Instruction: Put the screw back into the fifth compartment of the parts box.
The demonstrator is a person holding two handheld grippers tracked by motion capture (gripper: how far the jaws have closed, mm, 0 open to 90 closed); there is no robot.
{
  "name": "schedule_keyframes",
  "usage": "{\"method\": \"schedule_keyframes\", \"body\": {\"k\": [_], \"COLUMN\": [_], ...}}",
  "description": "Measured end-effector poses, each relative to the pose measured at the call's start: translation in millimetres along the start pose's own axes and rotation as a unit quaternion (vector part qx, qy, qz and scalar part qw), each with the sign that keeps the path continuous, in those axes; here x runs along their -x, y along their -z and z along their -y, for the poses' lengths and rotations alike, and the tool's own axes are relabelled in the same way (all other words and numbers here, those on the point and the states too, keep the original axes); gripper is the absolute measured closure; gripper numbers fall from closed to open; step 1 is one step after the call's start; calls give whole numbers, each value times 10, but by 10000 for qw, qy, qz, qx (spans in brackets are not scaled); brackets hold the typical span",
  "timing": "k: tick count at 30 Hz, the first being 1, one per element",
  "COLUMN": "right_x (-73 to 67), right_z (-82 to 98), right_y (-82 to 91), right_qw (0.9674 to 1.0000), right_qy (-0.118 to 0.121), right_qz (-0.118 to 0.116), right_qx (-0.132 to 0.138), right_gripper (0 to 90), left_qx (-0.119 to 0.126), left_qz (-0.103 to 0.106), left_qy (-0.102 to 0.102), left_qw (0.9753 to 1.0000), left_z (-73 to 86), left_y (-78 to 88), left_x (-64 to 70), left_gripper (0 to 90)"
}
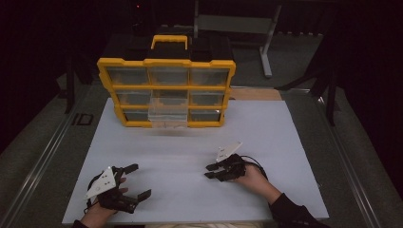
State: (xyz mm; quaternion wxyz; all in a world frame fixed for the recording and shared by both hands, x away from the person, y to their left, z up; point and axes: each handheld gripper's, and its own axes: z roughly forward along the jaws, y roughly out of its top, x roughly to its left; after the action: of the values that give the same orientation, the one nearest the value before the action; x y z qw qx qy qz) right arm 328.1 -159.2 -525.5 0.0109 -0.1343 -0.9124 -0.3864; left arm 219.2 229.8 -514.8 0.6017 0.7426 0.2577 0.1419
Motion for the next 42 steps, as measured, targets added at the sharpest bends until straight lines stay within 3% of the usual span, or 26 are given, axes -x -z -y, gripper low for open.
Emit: {"method": "schedule_keyframes", "body": {"k": [10, 15, 22, 28, 34, 42], "right_x": [-56, -66, -57, -57, 16, 66], "right_z": [-12, -31, -56, -171, -354, -593], "right_y": [-55, -53, -27, 152, 404, 616], "right_qw": [9992, 9985, 9990, 9994, 9996, 9983], "right_qy": [335, 408, 242, 267, 152, 313], "right_qz": [51, 152, 56, 103, 160, 377], "right_qx": [-219, -338, -359, -186, 155, 306], "right_gripper": [761, 871, 876, 878, 878, 878], "left_qx": [-16, -28, -24, -26, -9, -11], "left_qz": [-2, 0, 18, 37, 41, 36], "left_qy": [17, 5, 4, -11, 7, 22], "left_qw": [10000, 10000, 10000, 10000, 10000, 10000], "left_z": [-3, -1, -1, 2, 3, 6], "left_y": [-30, -36, -35, -29, -26, -33], "left_x": [-18, -13, -12, -10, -15, -14], "left_gripper": [13, 13, 13, 13, 14, 13]}}
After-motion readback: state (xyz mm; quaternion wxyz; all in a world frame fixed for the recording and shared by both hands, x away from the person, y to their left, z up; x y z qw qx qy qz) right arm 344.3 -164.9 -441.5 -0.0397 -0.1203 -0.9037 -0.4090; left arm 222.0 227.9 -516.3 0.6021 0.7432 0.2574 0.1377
